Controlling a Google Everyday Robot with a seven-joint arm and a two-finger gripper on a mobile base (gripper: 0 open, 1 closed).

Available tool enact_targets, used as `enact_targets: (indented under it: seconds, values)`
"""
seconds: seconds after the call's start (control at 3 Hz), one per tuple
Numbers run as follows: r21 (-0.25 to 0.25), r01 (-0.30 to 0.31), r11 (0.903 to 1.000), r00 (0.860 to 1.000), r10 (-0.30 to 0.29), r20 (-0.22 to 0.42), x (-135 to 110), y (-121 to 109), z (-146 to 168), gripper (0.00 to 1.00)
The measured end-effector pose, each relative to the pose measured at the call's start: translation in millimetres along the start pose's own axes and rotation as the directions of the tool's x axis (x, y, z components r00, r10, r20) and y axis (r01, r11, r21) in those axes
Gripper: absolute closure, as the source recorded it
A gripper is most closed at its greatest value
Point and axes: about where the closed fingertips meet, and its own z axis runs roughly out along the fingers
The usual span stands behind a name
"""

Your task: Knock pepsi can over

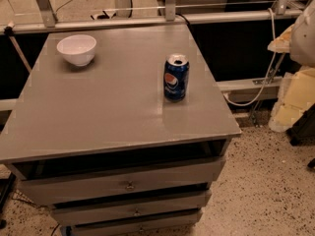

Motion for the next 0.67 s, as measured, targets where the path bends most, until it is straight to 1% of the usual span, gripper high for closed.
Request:
enact_targets:
  seconds: [0.33, 0.67]
  values:
    - [0.0, 0.0, 1.0, 1.0, 0.0, 0.0, 0, 0, 0, 0.0]
    - [0.001, -0.104, 0.9945, 0.984, 0.103, 0.147, -7, -19, 21, 0.0]
